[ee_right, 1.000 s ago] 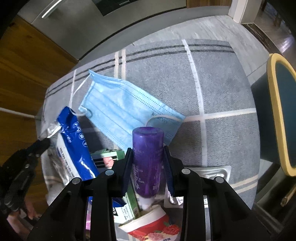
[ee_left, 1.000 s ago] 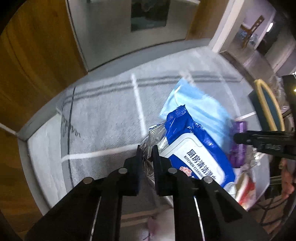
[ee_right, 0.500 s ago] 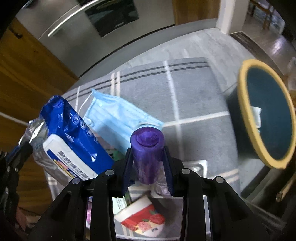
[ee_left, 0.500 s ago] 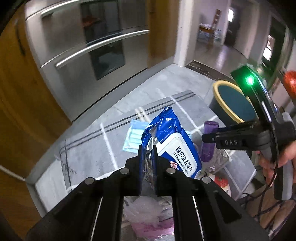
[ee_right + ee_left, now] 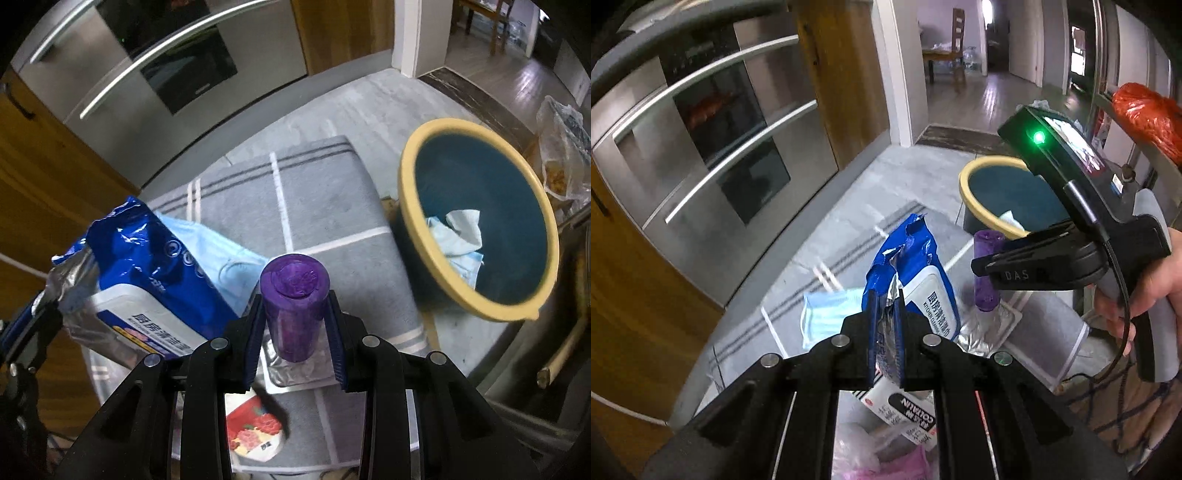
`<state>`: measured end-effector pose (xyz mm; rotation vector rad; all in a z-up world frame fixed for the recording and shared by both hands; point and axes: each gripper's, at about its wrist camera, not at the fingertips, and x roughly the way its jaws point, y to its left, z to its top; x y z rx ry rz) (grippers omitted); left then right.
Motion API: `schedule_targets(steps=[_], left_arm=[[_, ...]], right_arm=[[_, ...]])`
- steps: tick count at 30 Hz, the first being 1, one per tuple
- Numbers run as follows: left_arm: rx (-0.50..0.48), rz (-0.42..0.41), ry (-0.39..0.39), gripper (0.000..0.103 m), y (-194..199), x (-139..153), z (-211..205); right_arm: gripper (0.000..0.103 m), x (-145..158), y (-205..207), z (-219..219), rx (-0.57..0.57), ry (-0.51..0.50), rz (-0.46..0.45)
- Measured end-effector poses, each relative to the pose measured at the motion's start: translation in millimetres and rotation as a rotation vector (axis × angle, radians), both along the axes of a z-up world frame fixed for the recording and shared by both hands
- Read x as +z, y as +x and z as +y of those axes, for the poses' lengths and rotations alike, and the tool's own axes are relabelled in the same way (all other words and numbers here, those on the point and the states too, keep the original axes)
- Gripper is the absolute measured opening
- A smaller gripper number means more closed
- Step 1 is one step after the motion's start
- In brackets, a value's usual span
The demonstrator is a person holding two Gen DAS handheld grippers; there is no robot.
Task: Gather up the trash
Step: 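Carry the bottle with the right gripper while the left gripper carries the wipes over the bin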
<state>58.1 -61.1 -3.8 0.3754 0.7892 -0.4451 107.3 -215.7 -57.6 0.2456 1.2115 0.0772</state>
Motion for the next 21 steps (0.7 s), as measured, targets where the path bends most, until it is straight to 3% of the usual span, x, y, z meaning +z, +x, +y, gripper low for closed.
schedule_targets(steps=[12,16,21], left_arm=[[-0.021,-0.127,-0.108,0.008,-3,31,-29],[-0.028,-0.138,-0.189,0.008,-3,41,-39],[-0.053,-0.167,-0.194,0.008,3,47,-70]], right_arm=[[0.034,52,-2,-59,-0.047,-0.041,-0.186],[0.034,68,0,-95,-0.118,-0.078,-0.248],[0.034,65,3,-142,-0.234,-0.103,-0.254]])
